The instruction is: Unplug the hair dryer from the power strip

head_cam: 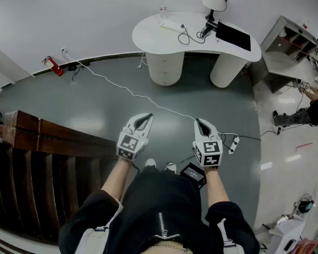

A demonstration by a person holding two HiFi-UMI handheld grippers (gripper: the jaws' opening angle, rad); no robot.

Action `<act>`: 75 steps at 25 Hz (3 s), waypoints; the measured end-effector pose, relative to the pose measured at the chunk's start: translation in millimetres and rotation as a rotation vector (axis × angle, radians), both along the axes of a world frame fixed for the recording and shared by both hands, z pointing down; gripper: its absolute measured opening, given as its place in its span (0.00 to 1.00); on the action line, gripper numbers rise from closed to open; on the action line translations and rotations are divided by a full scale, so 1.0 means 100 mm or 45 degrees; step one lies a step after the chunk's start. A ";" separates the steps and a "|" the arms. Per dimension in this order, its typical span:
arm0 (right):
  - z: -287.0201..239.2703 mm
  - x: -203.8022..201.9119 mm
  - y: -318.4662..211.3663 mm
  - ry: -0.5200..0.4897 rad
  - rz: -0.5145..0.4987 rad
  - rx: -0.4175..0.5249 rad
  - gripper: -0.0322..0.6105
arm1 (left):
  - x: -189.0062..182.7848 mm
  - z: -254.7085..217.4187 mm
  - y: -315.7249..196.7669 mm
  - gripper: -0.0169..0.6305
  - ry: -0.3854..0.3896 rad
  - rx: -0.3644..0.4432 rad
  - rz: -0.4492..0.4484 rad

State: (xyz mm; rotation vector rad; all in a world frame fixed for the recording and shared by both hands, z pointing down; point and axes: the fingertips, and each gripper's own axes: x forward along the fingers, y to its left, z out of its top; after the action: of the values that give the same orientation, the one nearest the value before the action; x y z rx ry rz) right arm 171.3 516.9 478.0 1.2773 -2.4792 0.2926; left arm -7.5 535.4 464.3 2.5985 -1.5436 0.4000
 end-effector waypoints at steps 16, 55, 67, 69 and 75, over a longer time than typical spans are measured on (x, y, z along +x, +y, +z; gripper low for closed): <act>-0.08 0.12 0.25 -0.056 0.019 0.029 0.06 | 0.09 -0.01 0.30 0.05 -0.024 0.003 0.003; -0.10 -0.48 -1.24 -0.040 -0.006 -0.007 0.06 | -0.24 0.06 -1.34 0.05 -0.034 -0.031 0.076; -0.13 -0.94 -1.90 -0.011 0.020 -0.021 0.06 | -0.67 0.11 -2.03 0.05 -0.031 -0.061 0.131; -0.11 -1.02 -2.00 -0.005 0.024 -0.023 0.06 | -0.74 0.14 -2.13 0.05 -0.027 -0.065 0.140; -0.10 -1.18 -2.21 0.006 0.043 -0.027 0.06 | -0.94 0.17 -2.35 0.05 -0.027 -0.072 0.156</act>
State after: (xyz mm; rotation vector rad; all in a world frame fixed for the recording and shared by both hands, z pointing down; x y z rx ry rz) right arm 53.4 295.8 468.1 1.3105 -2.4464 0.3228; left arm -101.2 300.1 480.8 2.6616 -1.3618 0.4758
